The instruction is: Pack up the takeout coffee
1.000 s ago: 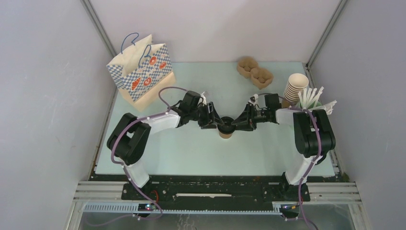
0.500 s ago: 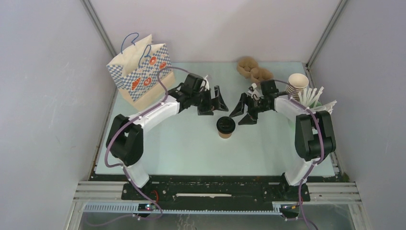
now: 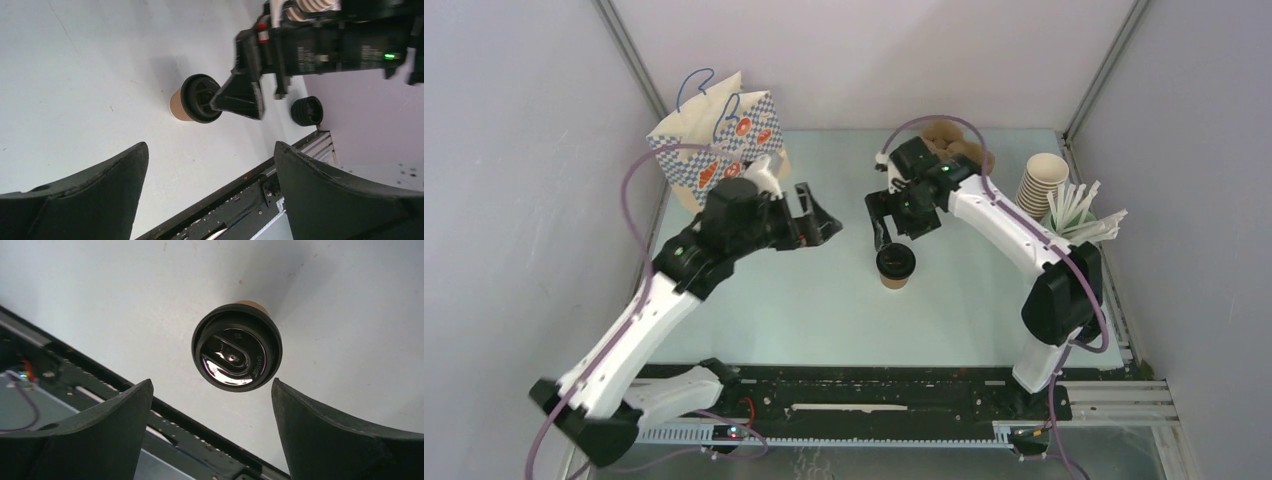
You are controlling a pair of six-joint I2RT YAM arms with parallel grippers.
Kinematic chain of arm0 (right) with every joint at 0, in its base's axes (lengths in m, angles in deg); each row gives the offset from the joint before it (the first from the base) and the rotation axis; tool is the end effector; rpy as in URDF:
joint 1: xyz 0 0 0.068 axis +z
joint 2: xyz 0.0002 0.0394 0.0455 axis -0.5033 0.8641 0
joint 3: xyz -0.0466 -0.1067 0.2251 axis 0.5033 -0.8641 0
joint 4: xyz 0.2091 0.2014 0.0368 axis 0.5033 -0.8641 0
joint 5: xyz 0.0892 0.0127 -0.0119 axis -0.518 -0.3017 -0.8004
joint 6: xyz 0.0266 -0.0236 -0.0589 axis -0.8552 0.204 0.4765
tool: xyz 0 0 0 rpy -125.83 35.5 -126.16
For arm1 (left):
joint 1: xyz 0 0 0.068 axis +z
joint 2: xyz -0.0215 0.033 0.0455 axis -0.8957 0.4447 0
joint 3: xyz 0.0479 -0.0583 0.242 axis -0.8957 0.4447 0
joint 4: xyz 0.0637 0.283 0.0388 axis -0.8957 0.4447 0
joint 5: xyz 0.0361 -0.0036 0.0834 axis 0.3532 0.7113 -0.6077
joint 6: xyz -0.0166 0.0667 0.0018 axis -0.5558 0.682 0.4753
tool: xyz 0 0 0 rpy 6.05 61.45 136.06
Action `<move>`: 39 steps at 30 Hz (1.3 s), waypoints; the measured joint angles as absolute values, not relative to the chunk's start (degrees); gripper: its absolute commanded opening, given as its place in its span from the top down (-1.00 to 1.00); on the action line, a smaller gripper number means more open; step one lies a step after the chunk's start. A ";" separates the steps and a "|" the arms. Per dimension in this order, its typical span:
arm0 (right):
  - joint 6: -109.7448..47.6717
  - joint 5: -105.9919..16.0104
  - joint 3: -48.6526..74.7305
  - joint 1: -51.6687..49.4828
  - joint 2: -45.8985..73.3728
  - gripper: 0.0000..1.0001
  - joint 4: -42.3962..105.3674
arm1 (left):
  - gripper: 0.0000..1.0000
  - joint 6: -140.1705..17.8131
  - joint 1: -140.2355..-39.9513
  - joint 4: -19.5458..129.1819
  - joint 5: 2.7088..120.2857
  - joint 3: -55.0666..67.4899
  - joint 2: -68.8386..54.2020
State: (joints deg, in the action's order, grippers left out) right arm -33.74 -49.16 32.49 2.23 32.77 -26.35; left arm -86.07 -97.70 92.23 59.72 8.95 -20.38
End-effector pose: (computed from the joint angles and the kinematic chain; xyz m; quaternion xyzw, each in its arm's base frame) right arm 0.3335 0.2256 0.2742 -0.2156 0.9441 0.1753 0.1773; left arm 0.2359 -0.1673 0.3623 0.0113 0.8572 -0.3357 0.3903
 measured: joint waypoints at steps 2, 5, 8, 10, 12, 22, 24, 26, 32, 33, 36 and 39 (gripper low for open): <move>-32.54 -46.19 34.35 4.37 34.37 -0.96 -28.23 | -1.00 -86.07 -97.70 93.04 58.62 10.29 -25.27; -31.05 -41.97 36.56 5.59 37.65 -0.98 -30.88 | -0.99 -86.09 -97.70 94.42 57.73 12.23 -29.64; -30.22 -39.87 37.02 6.03 40.09 -0.98 -32.19 | -1.00 -86.09 -97.70 95.60 57.62 13.94 -30.91; -30.05 -39.79 37.02 6.05 40.75 -0.98 -32.78 | -1.00 -86.11 -97.70 96.32 57.62 15.01 -30.78; -30.05 -39.90 37.02 6.12 41.01 -0.98 -33.24 | -1.00 -86.11 -97.70 97.24 57.64 15.73 -30.48; -30.13 -39.28 37.02 8.41 41.54 -0.89 -33.39 | -0.99 -85.91 -97.70 98.22 57.79 15.84 -30.67; -30.24 -38.83 37.02 8.98 42.04 -0.83 -33.41 | -1.00 -85.56 -97.70 98.31 57.82 15.84 -30.67; -30.33 -37.80 37.02 9.46 42.67 -0.78 -33.44 | -1.00 -85.52 -97.70 98.57 57.82 15.84 -30.80; -30.55 -34.98 37.02 10.29 44.12 -0.61 -33.70 | -1.00 -85.17 -97.70 99.93 57.66 15.84 -31.79; -30.57 -34.56 37.02 10.38 44.12 -0.56 -33.78 | -1.00 -85.11 -97.70 100.01 57.64 15.84 -31.94; -30.72 -33.58 37.02 10.53 44.12 -0.38 -33.83 | -1.00 -85.08 -97.70 100.19 57.55 15.84 -32.25; -31.07 -32.77 37.11 10.58 44.12 -0.26 -33.92 | -1.00 -85.04 -97.70 100.52 57.44 15.84 -32.27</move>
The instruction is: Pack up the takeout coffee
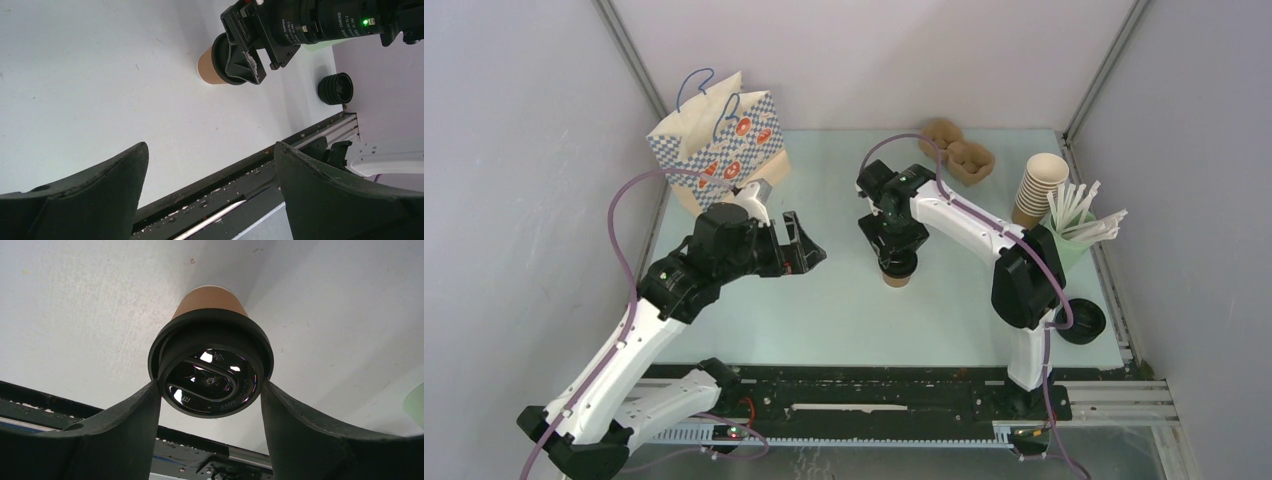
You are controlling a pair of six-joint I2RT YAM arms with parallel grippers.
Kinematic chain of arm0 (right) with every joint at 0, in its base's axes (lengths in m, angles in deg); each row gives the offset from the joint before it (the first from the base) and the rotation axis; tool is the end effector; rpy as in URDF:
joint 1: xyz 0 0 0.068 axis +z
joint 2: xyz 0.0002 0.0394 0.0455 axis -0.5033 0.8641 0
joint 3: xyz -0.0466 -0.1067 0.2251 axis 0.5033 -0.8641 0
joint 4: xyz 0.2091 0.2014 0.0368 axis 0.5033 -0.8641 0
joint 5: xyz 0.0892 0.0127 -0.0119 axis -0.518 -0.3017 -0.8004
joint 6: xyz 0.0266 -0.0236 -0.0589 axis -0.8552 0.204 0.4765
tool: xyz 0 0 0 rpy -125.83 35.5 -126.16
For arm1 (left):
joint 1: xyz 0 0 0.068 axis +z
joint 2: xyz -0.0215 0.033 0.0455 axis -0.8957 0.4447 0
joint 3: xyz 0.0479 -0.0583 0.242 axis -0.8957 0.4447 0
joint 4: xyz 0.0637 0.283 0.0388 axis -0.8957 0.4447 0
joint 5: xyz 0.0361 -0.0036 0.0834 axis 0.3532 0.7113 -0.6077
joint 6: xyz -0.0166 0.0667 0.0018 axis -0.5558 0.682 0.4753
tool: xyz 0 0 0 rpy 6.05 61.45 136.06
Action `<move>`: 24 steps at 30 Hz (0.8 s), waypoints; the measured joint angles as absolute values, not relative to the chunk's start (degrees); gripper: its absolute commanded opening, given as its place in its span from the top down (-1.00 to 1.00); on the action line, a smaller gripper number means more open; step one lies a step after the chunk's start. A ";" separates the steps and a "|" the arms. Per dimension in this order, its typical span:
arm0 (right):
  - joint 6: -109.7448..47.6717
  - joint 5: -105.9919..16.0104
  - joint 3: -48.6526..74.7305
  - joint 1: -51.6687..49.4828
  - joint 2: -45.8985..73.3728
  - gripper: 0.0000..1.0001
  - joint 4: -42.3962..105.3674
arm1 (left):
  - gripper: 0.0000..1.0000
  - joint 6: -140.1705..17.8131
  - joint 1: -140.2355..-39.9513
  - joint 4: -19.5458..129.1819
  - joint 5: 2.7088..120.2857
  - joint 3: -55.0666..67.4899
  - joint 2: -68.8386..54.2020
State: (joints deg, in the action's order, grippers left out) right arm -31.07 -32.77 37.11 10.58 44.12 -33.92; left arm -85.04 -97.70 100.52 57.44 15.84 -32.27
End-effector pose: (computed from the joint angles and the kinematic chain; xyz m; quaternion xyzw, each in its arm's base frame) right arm 0.3217 0.2718 0.2162 -0.2860 0.9515 0.0067 0.1135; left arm 0.1917 -0.1348 0.3509 0.0077 0.8721 -0.3047 0.3827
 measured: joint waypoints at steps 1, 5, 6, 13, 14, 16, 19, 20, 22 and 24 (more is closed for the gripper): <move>-31.16 -32.51 37.11 10.58 44.12 -0.25 -33.92 | -1.00 -85.04 -97.70 100.62 57.42 15.84 -32.27; -31.27 -31.52 37.13 9.51 44.09 -0.22 -33.85 | -1.00 -84.87 -97.70 100.89 57.42 15.84 -32.25; -31.36 -31.28 37.11 9.07 44.03 -0.22 -33.76 | -1.00 -84.60 -97.70 100.97 57.42 15.82 -32.25; -31.42 -30.21 36.84 -3.02 43.70 -0.21 -31.29 | -1.00 -83.75 -97.70 101.32 57.44 15.82 -32.01; -31.45 -30.13 36.73 -5.51 43.70 -0.21 -30.75 | -1.00 -83.62 -97.70 101.32 57.47 15.82 -31.92; -31.60 -30.10 36.67 -11.35 43.70 -0.21 -29.76 | -1.00 -83.51 -97.70 101.46 57.51 15.82 -31.66; -31.88 -29.67 36.67 -17.84 43.70 -0.21 -28.87 | -1.00 -83.14 -97.70 101.89 57.68 15.75 -31.26; -32.04 -29.62 36.67 -19.56 43.70 -0.22 -28.78 | -1.00 -83.01 -97.70 102.11 57.71 15.73 -31.17; -32.08 -29.43 36.67 -21.82 43.70 -0.23 -28.78 | -1.00 -82.59 -97.70 102.50 57.79 15.73 -31.07; -32.08 -29.47 36.49 -22.49 43.70 -0.24 -28.60 | -1.00 -82.40 -97.70 102.81 57.86 15.71 -30.96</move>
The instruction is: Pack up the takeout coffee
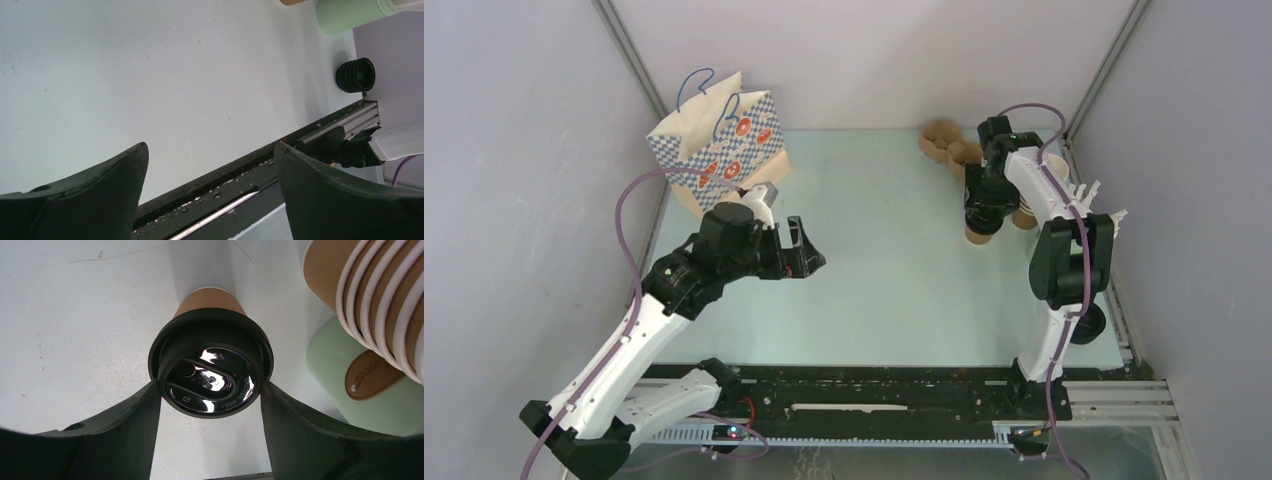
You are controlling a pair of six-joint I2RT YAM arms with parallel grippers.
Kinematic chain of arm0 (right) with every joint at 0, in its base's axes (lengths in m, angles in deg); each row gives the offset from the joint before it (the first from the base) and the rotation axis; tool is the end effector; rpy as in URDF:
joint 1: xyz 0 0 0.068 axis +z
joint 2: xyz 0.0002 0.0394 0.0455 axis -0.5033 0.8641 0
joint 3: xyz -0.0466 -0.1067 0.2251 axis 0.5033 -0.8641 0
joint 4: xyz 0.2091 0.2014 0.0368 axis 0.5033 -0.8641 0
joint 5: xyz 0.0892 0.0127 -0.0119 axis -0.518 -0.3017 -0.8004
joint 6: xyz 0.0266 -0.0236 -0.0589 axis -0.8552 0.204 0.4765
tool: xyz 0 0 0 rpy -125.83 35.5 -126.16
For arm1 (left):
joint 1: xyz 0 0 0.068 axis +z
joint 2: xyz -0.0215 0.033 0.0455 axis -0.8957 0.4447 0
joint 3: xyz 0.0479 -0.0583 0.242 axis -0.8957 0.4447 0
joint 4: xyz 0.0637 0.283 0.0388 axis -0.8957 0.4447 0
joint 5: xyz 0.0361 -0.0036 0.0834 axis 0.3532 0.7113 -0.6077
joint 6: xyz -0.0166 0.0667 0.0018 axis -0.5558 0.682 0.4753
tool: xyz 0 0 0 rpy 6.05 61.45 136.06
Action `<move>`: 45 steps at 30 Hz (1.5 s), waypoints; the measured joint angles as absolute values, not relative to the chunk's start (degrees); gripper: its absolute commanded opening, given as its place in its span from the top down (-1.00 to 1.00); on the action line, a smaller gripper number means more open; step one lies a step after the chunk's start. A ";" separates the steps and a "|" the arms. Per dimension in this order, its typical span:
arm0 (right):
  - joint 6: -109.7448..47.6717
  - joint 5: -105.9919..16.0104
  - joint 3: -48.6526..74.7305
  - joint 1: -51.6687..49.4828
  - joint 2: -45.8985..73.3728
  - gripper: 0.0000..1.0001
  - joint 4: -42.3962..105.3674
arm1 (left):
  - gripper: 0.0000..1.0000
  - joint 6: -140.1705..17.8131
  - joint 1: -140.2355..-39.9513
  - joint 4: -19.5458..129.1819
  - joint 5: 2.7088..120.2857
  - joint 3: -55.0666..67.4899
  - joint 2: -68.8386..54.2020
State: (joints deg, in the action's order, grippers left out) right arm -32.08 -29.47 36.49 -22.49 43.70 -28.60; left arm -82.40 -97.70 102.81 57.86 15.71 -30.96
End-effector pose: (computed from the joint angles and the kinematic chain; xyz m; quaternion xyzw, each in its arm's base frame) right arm 0.4277 0.0504 0.2191 0.0114 0.9862 -0.0468 0.1584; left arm 0.1935 -0.1365 0.3425 0.0287 0.8860 -0.2843 0.3653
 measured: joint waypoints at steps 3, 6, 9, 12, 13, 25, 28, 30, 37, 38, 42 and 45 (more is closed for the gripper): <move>-31.93 -30.21 36.32 -22.30 43.68 -0.24 -28.10 | -0.99 -81.91 -97.70 103.25 57.92 15.71 -30.72; -31.80 -31.85 36.23 -21.53 43.68 -0.24 -27.56 | -1.00 -81.30 -97.59 103.55 57.97 15.71 -30.17; -31.82 -33.43 36.25 -20.15 43.68 -0.24 -26.88 | -1.00 -80.95 -97.59 103.82 58.10 15.71 -29.60; -31.95 -33.78 36.76 -18.54 43.85 -0.24 -26.77 | -1.00 -80.69 -97.59 103.90 58.12 15.71 -29.54; -31.99 -33.78 37.11 -18.25 44.03 -0.24 -26.73 | -1.00 -80.60 -97.59 103.93 58.12 15.71 -29.56; -32.08 -31.87 43.03 -17.12 48.51 -0.26 -25.85 | -1.00 -80.60 -97.55 105.28 57.88 15.71 -31.37; -32.08 -31.74 43.03 -17.12 48.51 -0.28 -26.38 | -1.00 -80.58 -97.55 105.61 57.90 15.71 -31.39; -32.08 -31.66 43.03 -17.40 48.51 -0.32 -26.40 | -1.00 -80.56 -97.55 105.70 57.92 15.71 -31.37; -32.01 -31.63 43.68 -17.49 48.51 -0.66 -28.52 | -1.00 -80.38 -97.55 106.05 57.99 13.98 -30.45; -32.01 -31.63 43.82 -17.49 48.51 -0.74 -29.04 | -1.00 -80.34 -97.55 105.98 58.03 13.70 -30.34; -31.80 -31.72 46.57 -17.49 48.71 -0.92 -32.56 | -1.00 -79.95 -97.55 105.91 58.21 13.39 -29.95; -31.75 -32.16 51.60 -17.62 48.99 -0.95 -35.53 | -1.00 -79.53 -97.55 105.87 58.43 13.39 -29.16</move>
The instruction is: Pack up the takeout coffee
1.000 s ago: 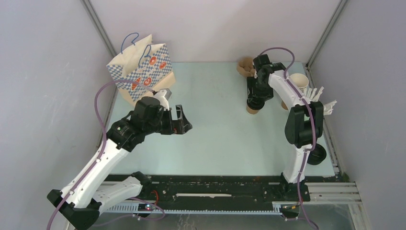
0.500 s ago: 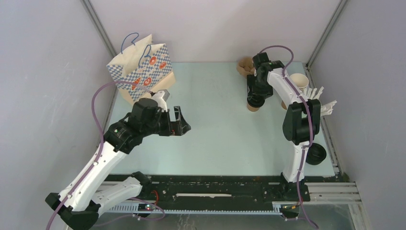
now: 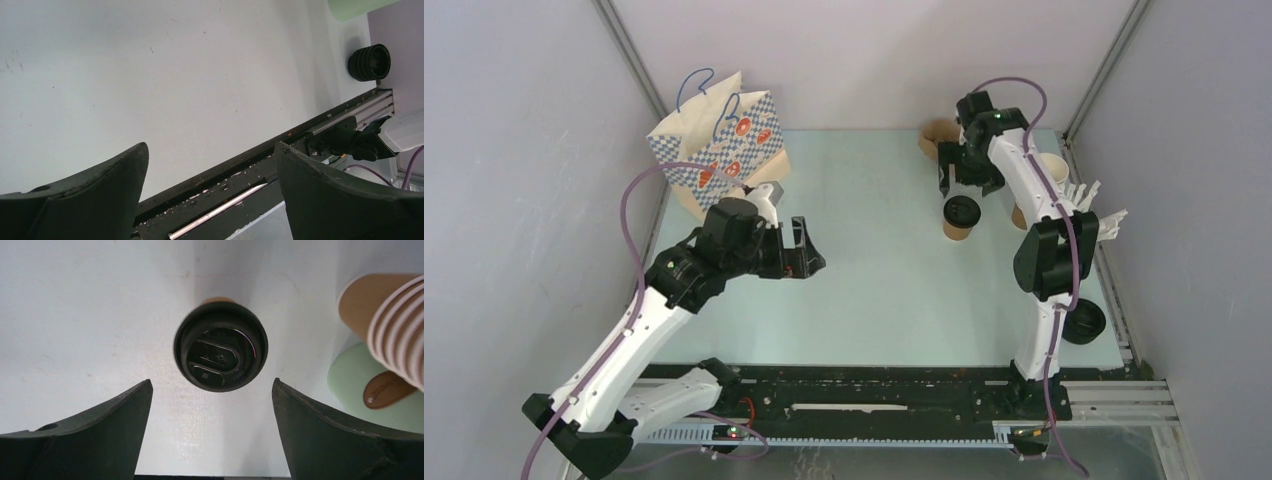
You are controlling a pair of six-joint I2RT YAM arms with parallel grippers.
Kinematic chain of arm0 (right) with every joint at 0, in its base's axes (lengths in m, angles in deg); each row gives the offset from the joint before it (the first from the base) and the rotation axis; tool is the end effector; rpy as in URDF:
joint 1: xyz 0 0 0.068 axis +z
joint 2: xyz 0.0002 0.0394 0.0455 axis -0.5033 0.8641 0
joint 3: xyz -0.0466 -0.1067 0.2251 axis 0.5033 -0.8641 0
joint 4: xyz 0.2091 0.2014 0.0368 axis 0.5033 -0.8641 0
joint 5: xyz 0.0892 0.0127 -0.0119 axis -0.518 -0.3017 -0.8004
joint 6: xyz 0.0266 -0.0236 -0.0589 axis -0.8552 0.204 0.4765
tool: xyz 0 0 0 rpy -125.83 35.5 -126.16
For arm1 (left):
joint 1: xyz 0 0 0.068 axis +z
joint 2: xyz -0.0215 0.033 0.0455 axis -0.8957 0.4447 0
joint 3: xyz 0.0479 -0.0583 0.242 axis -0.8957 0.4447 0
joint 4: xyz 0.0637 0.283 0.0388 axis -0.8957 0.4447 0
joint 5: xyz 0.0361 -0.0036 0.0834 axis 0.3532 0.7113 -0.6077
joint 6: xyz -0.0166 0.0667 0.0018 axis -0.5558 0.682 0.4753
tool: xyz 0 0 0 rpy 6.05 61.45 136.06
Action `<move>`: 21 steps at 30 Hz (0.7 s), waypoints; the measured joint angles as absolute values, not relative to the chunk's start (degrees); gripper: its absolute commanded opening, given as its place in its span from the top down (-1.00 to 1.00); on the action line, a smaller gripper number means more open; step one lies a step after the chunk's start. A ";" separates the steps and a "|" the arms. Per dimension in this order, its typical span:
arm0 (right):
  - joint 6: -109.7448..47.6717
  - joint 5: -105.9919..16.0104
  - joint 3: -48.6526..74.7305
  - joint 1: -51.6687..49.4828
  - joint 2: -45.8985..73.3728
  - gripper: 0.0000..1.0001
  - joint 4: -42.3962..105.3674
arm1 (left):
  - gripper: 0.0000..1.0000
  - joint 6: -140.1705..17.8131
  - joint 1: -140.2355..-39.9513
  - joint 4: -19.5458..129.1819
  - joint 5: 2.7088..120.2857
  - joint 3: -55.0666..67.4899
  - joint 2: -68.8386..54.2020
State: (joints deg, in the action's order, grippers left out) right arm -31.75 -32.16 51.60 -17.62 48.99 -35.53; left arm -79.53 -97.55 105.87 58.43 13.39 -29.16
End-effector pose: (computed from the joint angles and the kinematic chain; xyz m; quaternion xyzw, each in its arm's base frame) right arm 0.4433 0.0939 0.2604 -0.0356 0.9828 -0.0132 0.1807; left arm 0.1949 -0.1373 0.3449 0.0514 0.8948 -0.2682 0.3533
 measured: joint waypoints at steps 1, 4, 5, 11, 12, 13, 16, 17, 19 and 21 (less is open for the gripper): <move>-31.71 -32.46 54.35 -17.71 49.03 -0.94 -36.71 | -1.00 -79.40 -97.55 105.87 58.49 13.37 -28.71; -31.73 -33.45 61.93 -18.60 48.90 -0.85 -39.23 | -1.00 -78.48 -97.53 105.89 58.58 13.06 -27.33; -31.82 -33.78 63.81 -19.28 48.62 -0.82 -39.47 | -1.00 -78.07 -97.53 105.87 58.60 12.89 -27.00; -32.19 -33.30 69.39 -28.11 47.11 -0.62 -40.06 | -1.00 -75.97 -97.20 104.27 60.07 12.76 -25.86; -32.15 -32.88 71.14 -29.36 47.74 -0.57 -40.56 | -1.00 -75.58 -97.16 103.93 60.37 12.76 -25.65; -32.06 -32.38 74.15 -31.00 48.97 -0.56 -41.48 | -1.00 -75.16 -97.16 103.64 60.74 12.76 -25.34; -32.15 -31.13 78.48 -34.36 51.09 -0.48 -41.98 | -1.00 -74.09 -97.16 102.83 61.42 12.69 -24.09; -32.15 -30.91 78.31 -35.02 51.13 -0.44 -42.24 | -1.00 -73.67 -97.18 102.59 61.47 12.67 -23.59; -32.12 -30.48 77.10 -35.83 51.11 -0.30 -42.42 | -1.00 -72.89 -97.29 102.48 61.38 12.65 -22.63; -32.01 -30.37 75.68 -35.98 51.15 -0.09 -42.42 | -1.00 -71.93 -97.66 102.66 61.09 12.36 -21.84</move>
